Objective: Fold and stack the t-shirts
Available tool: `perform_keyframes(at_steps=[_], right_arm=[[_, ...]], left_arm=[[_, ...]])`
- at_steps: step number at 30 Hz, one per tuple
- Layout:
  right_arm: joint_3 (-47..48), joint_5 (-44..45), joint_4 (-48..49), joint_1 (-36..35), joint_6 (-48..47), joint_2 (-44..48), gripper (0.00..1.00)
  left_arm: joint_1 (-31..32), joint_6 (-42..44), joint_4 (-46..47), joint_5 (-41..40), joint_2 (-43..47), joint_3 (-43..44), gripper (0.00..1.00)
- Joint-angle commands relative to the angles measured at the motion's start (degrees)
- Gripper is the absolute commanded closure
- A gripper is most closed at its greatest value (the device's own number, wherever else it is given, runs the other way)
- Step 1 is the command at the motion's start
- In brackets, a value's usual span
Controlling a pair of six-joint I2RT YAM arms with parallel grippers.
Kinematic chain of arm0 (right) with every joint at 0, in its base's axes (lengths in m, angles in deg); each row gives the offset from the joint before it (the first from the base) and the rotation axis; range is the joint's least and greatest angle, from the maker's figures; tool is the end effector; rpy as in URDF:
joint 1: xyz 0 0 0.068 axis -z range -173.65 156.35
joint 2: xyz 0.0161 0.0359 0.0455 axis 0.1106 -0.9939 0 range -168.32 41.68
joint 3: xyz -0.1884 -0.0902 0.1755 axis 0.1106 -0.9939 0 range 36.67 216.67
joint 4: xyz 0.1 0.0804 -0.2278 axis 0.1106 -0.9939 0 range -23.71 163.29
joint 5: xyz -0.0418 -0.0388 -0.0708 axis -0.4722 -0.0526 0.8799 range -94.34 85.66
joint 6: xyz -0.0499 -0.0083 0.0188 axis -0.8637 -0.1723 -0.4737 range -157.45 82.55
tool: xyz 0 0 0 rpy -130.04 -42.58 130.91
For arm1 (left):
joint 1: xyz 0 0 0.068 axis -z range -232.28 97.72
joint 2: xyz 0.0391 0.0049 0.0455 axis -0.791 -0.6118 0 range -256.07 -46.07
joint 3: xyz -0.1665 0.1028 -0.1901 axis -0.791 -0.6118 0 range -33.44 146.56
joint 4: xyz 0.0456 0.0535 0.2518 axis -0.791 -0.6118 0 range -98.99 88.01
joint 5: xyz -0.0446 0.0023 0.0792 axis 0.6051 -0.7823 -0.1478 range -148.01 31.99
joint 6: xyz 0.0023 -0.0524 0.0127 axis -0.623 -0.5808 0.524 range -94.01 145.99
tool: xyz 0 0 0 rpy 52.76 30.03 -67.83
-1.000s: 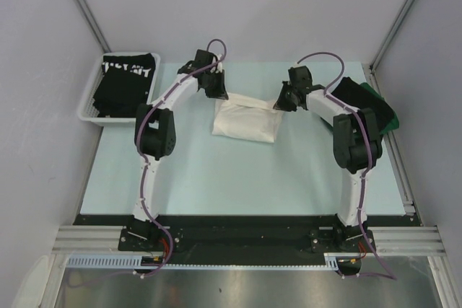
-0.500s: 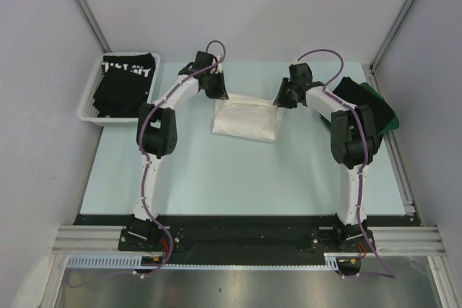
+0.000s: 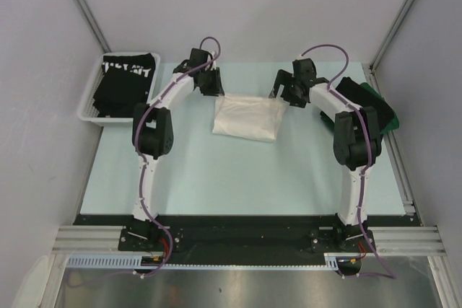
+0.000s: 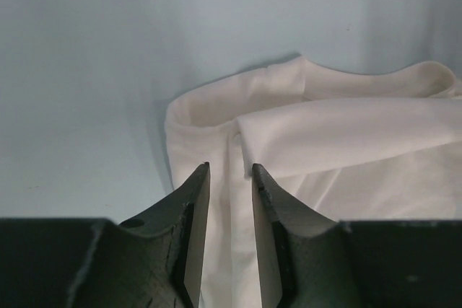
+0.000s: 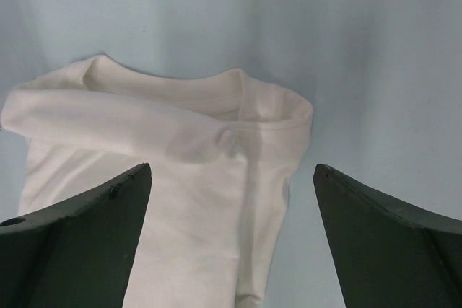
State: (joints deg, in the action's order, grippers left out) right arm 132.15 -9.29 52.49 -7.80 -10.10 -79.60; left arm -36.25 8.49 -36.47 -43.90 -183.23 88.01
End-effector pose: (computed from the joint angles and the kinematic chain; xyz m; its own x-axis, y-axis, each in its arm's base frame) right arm 0.4636 0.1200 0.2071 -0.7640 0.2795 -0.5816 0.0564 0.9268 0.3713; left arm 0.5120 -0.1561 0.2010 -0.8298 -0.0650 -0.5543 0.1765 0.9117 -0.3711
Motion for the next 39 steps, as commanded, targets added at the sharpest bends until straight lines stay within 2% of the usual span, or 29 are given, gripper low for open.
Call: perform_keyframes(at_steps=[1, 4, 5, 8, 11, 12, 13, 14, 15, 16, 20, 26, 32, 39], right_arm=[[1.4, 0.7, -0.4, -1.1, -1.3, 8.2, 0.0], [2.3, 6.9, -2.7, -5.1, -6.9, 10.7, 0.0], [3.8, 14.2, -4.8, -9.2, -12.3, 11.3, 0.0], [6.3, 24.8, -8.0, -15.9, -19.4, 10.4, 0.01], [9.2, 22.8, -12.5, -16.9, -19.2, 6.3, 0.0], [10.2, 21.1, -13.9, -16.6, -17.4, 3.6, 0.04], [10.9, 18.6, -16.0, -16.3, -16.3, 2.6, 0.15], [11.3, 17.1, -16.1, -16.0, -15.7, 1.8, 0.55], [11.4, 15.7, -15.5, -15.6, -14.3, 1.5, 0.89], [11.3, 14.4, -14.5, -15.3, -13.3, 1.0, 1.0], [13.9, 12.1, -12.5, -14.9, -12.0, -2.0, 1.0], [25.7, 9.3, -13.7, -14.5, -12.6, -10.6, 1.0], [33.1, 8.9, -13.6, -13.1, -13.1, -16.0, 1.0], [33.1, 7.5, -12.4, -9.7, -13.2, -19.8, 1.0]], left_arm=[[-0.5, 2.2, -0.9, -1.0, 7.9, -0.2, 0.65], [-0.7, 3.1, -2.4, -0.6, 10.5, -1.6, 0.65], [-0.9, 3.3, -3.0, -0.5, 12.4, -2.3, 0.66], [-1.3, 3.6, -1.9, -0.2, 18.0, -9.4, 0.66], [-1.8, 3.7, 0.0, 0.4, 23.7, -16.9, 0.66], [-1.9, 3.7, 0.3, 0.3, 25.3, -18.8, 0.67], [-1.9, 3.7, 0.6, 0.9, 26.5, -20.5, 0.67], [-1.9, 3.6, 1.3, 1.2, 27.7, -24.2, 0.67], [-1.9, 3.5, 1.6, 1.4, 30.3, -26.2, 0.67], [-1.9, 3.4, 2.1, 1.8, 31.4, -28.1, 0.67], [-1.9, 3.6, 2.5, 2.4, 37.0, -37.4, 0.68], [-1.9, 3.9, 2.6, 2.9, 43.6, -44.4, 0.69], [-1.9, 4.5, 1.6, 3.5, 45.1, -46.1, 0.69], [-1.9, 5.0, 0.6, 3.1, 44.2, -45.3, 0.69]])
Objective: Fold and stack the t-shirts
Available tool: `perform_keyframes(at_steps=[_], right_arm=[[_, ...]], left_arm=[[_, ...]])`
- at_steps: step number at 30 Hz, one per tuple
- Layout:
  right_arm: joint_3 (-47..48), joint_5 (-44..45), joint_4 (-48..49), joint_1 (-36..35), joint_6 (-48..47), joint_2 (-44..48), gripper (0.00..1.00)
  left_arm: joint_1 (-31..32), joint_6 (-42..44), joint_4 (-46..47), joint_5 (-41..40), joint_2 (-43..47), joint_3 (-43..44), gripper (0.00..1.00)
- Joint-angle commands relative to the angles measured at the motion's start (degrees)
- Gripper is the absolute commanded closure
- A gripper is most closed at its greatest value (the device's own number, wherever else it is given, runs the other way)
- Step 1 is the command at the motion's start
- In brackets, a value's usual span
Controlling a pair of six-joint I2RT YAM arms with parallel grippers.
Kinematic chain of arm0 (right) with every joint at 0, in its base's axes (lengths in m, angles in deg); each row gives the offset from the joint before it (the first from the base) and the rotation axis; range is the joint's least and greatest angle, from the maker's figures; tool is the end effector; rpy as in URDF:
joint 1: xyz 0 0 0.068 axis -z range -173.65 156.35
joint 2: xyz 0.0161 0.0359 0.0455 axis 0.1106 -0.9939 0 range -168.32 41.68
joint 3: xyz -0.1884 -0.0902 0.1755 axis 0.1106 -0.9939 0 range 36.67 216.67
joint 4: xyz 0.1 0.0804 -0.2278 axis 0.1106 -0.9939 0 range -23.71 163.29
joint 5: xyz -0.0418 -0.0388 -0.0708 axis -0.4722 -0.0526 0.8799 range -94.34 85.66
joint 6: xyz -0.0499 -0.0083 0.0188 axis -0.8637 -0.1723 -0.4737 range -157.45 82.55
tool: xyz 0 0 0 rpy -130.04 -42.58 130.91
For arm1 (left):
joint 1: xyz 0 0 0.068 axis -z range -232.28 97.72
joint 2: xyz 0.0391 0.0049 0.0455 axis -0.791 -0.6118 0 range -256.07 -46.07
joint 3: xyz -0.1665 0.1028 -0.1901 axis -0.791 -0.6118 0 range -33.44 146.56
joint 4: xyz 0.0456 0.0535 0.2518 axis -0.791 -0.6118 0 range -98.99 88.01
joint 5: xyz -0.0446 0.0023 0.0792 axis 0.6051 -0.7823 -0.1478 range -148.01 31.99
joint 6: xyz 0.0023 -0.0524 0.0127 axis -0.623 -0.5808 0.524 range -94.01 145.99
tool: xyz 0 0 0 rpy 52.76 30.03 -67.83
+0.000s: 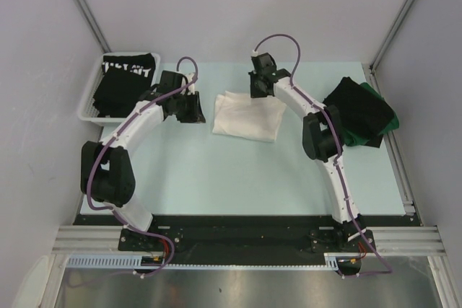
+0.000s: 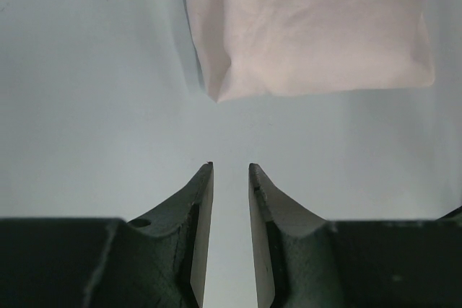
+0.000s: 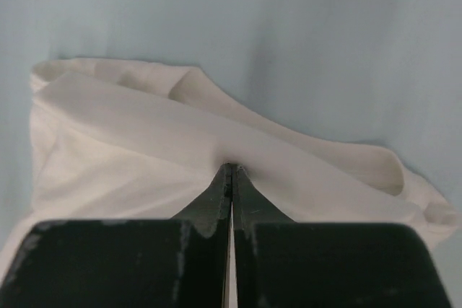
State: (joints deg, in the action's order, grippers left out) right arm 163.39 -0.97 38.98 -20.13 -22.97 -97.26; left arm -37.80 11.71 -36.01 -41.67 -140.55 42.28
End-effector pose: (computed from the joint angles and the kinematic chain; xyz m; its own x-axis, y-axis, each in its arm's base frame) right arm 0.4901 0.2417 0.2143 -0.7311 -0.0853 -0.6769 -0.2334 0.9636 0.1307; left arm 0.3436 -0.0990 0.2685 -0.8470 -0.0257 -0.5309 0.2021 0.9083 -0.3663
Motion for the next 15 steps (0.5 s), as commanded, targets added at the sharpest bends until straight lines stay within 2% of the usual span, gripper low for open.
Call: perform_keyframes(at_steps=[1, 7, 15], right_arm=[[1.8, -0.6, 1.1, 3.0, -0.8, -2.7, 1.0], [2.0, 0.1, 2.0, 5.7, -0.9, -4.2, 1.0], [2.5, -4.4, 3.6, 6.2, 2.7, -1.5, 1.0]], left_arm=[[-0.3, 1.9, 0.0, 0.9, 1.2, 0.6, 0.7], [-0.3, 1.9, -0.5, 1.0, -0.2, 1.6, 0.7], [-0.3, 1.9, -0.6, 1.0, -0.7, 1.9, 0.7]])
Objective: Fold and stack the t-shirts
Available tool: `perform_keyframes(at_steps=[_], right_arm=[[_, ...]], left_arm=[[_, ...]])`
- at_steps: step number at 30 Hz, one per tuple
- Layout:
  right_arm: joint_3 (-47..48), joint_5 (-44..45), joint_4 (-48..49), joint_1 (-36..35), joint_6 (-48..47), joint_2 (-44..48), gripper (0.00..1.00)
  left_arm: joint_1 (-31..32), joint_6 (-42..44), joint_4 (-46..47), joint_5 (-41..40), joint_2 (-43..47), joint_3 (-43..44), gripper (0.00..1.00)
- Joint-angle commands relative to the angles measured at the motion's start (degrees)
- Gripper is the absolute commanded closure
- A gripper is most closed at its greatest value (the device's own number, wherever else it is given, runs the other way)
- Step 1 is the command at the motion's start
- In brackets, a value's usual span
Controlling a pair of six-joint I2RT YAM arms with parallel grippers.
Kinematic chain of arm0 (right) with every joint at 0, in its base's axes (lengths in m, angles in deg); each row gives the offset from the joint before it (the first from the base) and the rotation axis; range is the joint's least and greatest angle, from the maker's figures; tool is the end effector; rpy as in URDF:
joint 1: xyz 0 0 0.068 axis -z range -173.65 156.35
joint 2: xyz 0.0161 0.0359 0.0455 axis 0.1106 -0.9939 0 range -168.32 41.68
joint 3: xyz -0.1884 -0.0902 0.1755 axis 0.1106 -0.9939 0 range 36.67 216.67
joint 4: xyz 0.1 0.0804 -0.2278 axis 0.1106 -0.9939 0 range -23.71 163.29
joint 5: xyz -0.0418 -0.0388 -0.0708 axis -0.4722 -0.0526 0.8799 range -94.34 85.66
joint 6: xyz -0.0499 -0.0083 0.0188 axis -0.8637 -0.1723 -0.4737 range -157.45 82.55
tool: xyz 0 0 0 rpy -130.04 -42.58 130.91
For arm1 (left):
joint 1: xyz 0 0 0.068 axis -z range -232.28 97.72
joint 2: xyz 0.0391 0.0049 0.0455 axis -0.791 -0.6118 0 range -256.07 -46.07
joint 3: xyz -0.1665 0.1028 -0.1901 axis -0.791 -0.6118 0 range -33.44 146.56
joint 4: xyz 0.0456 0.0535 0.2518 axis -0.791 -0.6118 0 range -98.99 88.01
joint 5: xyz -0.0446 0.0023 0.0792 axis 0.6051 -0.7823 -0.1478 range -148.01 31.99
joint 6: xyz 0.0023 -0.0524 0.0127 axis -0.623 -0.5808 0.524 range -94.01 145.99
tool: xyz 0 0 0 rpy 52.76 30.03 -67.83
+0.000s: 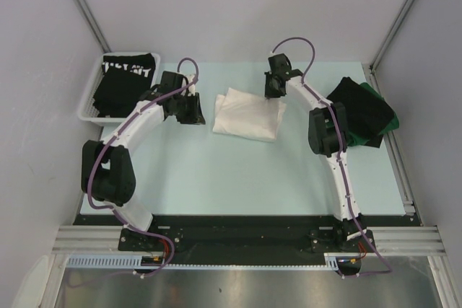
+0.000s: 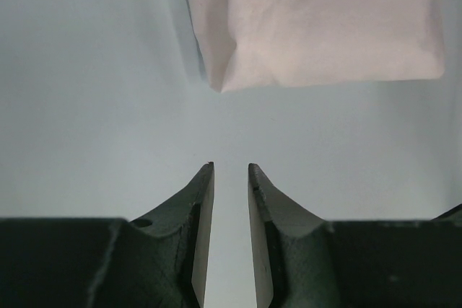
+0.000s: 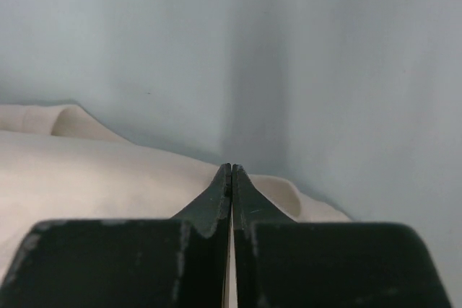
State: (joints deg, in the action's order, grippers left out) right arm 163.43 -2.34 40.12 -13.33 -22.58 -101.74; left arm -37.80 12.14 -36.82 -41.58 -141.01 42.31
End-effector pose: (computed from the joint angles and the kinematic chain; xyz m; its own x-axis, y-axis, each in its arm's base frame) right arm 0.5225 0.1855 0.1745 -0.7763 -0.0052 -0.6304 -0.1200 0.9829 0.1397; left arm 0.3436 -0.0991 0.2651 -0.8567 -0.0159 -0.5156 0.2015 0.9098 -0.3628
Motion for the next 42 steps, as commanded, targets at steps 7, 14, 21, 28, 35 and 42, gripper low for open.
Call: perform_keyframes(at_steps=[7, 14, 21, 28, 35, 42], right_arm=[[3.4, -5.3, 4.2, -3.2, 5.2, 5.8, 1.0], [6.2, -9.2, 7.1, -5.1, 8.5, 3.9, 1.0], [13.0, -12.5, 10.3, -5.5, 12.7, -2.0, 1.0], [13.0, -14.9, 13.1, -5.2, 15.9, -5.5, 1.0], [10.1, -15.8, 14.1, -5.6, 16.5, -5.5, 1.0], [6.7, -16.1, 14.4, -6.2, 15.5, -5.3, 1.0]], left_arm=[[-0.3, 1.7, -0.8, 0.8, -0.3, 2.4, 0.7], [-0.3, 2.0, -2.3, 1.0, 2.2, 1.4, 0.7], [-0.3, 2.5, -3.7, 0.4, 4.9, -0.3, 0.71], [-0.3, 3.3, -4.5, -0.5, 5.6, -1.5, 0.7], [-0.3, 3.4, -4.4, -0.7, 5.4, -1.5, 0.71], [-0.3, 2.9, -3.9, -0.3, 4.5, -1.2, 0.71]])
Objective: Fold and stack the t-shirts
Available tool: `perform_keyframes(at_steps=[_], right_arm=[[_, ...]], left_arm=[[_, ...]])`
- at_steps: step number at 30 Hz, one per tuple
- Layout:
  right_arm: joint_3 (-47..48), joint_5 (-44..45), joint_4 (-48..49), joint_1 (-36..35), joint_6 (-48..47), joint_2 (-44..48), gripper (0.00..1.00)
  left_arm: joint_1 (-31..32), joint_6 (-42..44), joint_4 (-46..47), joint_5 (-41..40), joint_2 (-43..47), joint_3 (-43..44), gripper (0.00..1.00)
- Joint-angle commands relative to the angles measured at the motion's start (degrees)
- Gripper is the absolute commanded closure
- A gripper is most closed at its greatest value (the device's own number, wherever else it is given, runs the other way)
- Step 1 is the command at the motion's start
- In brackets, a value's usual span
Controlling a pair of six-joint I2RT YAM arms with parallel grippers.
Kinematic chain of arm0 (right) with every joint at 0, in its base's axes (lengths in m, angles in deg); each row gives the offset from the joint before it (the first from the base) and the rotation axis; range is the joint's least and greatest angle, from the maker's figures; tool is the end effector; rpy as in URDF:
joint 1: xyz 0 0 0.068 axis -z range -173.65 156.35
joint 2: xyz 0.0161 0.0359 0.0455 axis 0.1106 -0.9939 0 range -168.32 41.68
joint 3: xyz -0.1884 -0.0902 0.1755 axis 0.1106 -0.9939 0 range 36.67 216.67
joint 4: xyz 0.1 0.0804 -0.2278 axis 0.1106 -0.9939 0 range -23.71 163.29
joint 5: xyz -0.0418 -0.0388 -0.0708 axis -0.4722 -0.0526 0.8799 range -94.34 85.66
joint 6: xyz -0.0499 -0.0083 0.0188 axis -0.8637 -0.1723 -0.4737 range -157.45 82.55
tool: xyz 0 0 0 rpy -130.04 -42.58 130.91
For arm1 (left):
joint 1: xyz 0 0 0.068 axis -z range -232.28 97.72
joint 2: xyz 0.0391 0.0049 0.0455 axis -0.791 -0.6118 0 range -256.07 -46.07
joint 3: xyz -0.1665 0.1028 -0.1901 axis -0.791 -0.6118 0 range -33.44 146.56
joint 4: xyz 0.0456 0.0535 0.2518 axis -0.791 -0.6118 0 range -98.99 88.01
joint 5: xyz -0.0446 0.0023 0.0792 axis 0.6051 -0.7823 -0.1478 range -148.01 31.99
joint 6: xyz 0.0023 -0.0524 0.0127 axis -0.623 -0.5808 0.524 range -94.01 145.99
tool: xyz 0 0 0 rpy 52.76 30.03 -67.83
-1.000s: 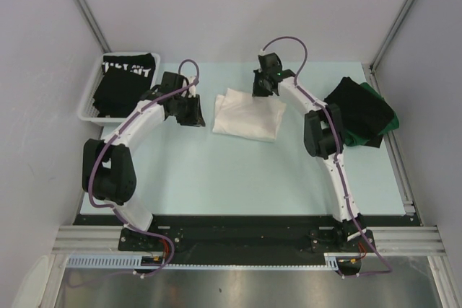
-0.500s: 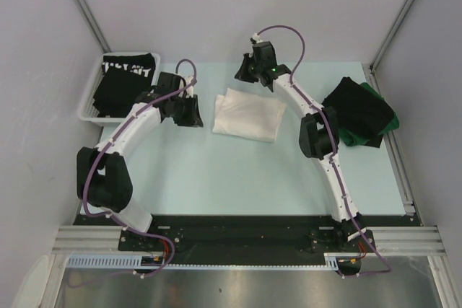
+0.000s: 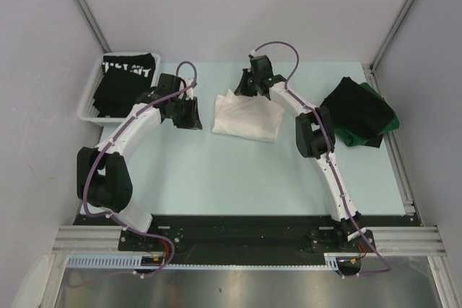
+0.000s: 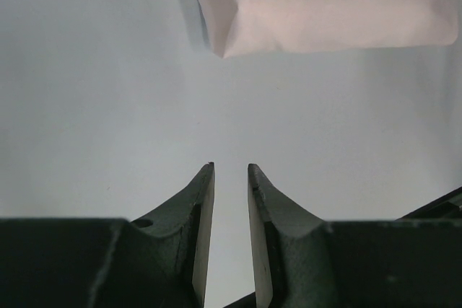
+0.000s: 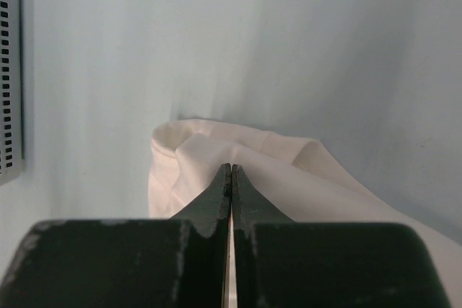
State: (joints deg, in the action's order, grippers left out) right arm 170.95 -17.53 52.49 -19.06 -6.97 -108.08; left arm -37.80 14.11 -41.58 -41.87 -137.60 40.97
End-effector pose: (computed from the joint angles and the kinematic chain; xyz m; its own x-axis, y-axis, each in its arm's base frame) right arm 0.5274 0.2595 0.1747 -0.7567 0.1873 -0.6263 -0.2320 0.8187 0.5252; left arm 0.3251 -0.0941 0.2721 -0.8719 0.0210 -0.4893 0.2130 0.9158 -0.3404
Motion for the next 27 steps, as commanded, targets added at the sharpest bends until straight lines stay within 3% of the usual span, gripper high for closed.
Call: perform_keyframes(at_steps=[1, 14, 27], right_arm=[[-1.4, -1.0, 1.9, -0.4, -0.4, 1.0, 1.0], [-4.4, -0.6, 3.4, -0.7, -1.9, 0.3, 1.0], [-3.2, 0.0, 3.9, -0.5, -1.8, 8.4, 1.0]], left_arm=[[-0.3, 1.0, 0.8, 0.2, 1.0, 0.1, 0.71], [-0.3, 1.2, 0.5, 0.3, 0.9, -0.5, 0.71], [-0.3, 0.2, 1.2, 0.9, 1.5, -1.4, 0.71]])
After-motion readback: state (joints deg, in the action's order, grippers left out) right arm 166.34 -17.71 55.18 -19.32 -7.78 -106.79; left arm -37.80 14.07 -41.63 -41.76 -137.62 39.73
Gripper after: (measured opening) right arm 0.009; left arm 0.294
